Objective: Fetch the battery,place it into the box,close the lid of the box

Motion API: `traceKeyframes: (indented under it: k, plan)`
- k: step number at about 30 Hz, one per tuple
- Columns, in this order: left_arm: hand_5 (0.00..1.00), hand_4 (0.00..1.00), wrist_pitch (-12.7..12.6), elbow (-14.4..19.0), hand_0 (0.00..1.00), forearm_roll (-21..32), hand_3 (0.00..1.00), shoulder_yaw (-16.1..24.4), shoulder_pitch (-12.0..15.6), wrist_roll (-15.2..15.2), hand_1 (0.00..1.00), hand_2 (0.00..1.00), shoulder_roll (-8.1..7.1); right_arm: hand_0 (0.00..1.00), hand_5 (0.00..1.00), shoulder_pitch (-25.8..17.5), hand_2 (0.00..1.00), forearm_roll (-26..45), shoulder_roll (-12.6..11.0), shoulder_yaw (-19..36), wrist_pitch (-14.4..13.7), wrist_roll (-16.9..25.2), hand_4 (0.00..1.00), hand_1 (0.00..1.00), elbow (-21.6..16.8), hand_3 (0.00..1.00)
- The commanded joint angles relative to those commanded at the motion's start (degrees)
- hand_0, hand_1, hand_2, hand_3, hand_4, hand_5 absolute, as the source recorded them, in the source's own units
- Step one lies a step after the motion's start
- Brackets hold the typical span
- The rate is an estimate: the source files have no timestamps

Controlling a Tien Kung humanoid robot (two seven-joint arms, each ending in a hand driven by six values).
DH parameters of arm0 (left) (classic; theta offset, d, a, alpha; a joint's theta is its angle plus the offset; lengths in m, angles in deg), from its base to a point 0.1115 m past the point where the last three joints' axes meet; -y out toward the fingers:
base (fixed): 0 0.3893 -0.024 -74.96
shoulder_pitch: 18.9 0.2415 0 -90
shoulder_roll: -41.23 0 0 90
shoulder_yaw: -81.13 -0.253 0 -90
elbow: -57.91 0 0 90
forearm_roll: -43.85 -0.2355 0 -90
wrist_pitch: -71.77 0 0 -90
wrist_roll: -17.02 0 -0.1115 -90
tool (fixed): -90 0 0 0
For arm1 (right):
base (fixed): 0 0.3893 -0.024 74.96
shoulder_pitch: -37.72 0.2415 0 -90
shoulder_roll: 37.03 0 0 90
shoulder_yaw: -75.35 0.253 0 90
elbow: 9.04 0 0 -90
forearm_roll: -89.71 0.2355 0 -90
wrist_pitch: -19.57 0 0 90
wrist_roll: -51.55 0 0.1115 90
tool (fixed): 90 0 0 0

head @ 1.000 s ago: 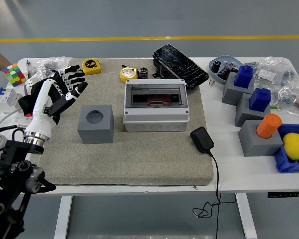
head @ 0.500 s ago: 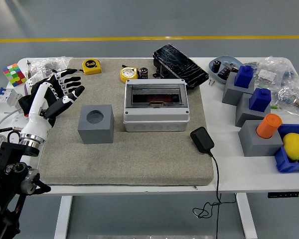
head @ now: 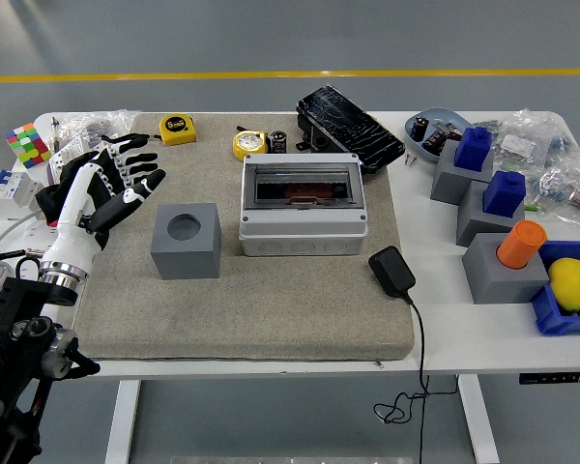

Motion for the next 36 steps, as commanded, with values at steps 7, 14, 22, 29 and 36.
traceKeyframes:
  k: [7,14,22,29,36]
  plan:
    - [0.377,0.998,0.02,0.03,0.582,-0.1,0.734,0.18,0.05,0.25,0.664,0.671,0.14,0.742,0.547,0.07,0.718,0.02,-0.02,0.01,-0.02,-0.05,0.998,0.71,0.0,0.711]
    - [0.377,0.998,0.06,0.11,0.582,-0.14,0.734,0.37,0.1,0.35,0.663,0.671,0.17,0.742,0.548,-0.04,0.718,-0.03,0.17,0.1,-0.01,-0.11,0.998,0.709,0.0,0.711]
    - [0.375,0.998,0.12,0.12,0.58,-0.18,0.734,0.21,-0.07,0.47,0.663,0.671,0.21,0.742,0.549,0.15,0.718,0.35,0.18,-0.2,0.01,-0.02,0.998,0.709,0.0,0.712]
    - [0.374,0.998,0.12,0.15,0.576,-0.18,0.734,0.16,-0.13,0.55,0.662,0.671,0.29,0.742,0.55,0.1,0.718,0.26,0.12,-0.09,0.01,-0.12,0.998,0.709,0.0,0.711]
    - [0.372,0.998,0.14,0.18,0.575,-0.15,0.734,0.09,-0.2,0.62,0.661,0.672,0.34,0.742,0.55,0.15,0.718,0.45,0.06,-0.28,0.03,-0.04,0.998,0.709,0.0,0.711]
